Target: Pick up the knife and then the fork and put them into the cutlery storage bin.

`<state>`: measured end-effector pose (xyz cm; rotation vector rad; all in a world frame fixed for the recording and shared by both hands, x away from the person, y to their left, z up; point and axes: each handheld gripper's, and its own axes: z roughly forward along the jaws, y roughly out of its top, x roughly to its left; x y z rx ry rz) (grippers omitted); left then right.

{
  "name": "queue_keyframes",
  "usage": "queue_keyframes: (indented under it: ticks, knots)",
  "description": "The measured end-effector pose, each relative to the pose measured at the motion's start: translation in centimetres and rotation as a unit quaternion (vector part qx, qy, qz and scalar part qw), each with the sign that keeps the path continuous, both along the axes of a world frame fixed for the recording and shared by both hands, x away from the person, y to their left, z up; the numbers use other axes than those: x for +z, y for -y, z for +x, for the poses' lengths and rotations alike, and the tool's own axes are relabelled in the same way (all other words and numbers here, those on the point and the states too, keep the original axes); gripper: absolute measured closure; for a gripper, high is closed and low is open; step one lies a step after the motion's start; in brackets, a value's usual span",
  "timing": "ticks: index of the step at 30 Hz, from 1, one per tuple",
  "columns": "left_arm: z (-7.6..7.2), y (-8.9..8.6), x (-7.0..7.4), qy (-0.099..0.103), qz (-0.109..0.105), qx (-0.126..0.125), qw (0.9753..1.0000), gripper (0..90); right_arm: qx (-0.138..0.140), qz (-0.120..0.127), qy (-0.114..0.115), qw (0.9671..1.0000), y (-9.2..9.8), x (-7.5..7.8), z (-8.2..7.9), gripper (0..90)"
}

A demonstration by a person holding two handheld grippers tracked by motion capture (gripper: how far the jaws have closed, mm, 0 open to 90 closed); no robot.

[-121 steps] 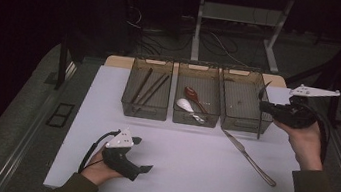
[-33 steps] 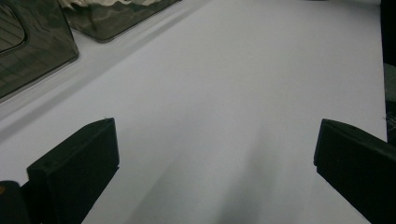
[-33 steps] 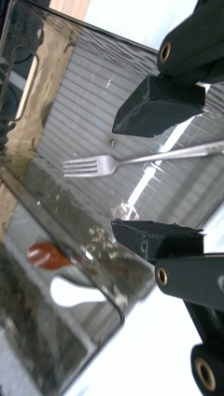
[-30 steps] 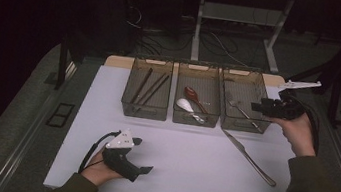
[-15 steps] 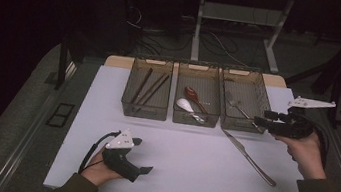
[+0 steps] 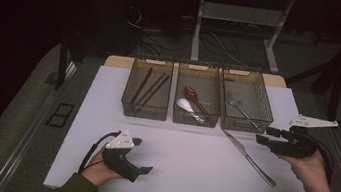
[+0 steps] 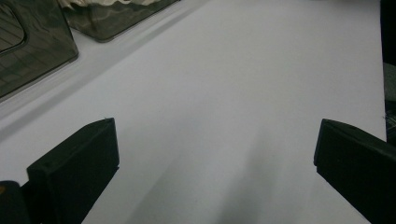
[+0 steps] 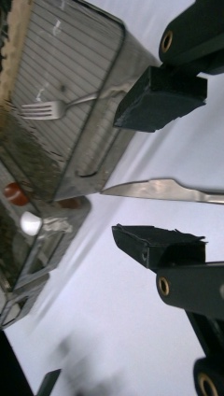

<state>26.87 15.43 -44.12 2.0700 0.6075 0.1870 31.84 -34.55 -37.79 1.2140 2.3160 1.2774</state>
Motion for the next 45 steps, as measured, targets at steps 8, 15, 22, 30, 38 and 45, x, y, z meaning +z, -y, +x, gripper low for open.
queue_keyframes:
  ticks: [8, 15, 22, 30, 38, 45]
  knots:
    - [0.0, 0.0, 0.0, 0.000, 0.000, 0.000, 1.0000, 0.0, 0.016, -0.042, -0.035, 0.9984, -0.4, -0.5, -0.7, 39.7]
    - [0.0, 0.1, 0.0, 0.000, 0.000, -0.001, 1.0000, 0.0, 0.024, -0.102, -0.084, 0.9909, -1.6, -1.1, -0.4, 42.2]
    - [0.0, 0.1, -0.1, 0.000, 0.002, -0.001, 1.0000, 0.0, 0.043, -0.170, -0.131, 0.9758, -3.0, -1.9, 0.1, 51.5]
    - [0.0, 0.1, -0.1, 0.000, 0.004, -0.002, 1.0000, 0.0, 0.057, -0.221, -0.173, 0.9583, -4.2, -3.0, 0.7, 63.2]
    - [0.0, 0.1, -0.1, 0.000, 0.005, -0.003, 1.0000, 0.0, 0.067, -0.253, -0.195, 0.9453, -5.2, -3.7, 1.3, 71.5]
    - [0.0, 0.2, -0.1, -0.001, 0.005, -0.002, 1.0000, 0.0, 0.072, -0.276, -0.206, 0.9361, -5.9, -4.1, 1.8, 74.4]
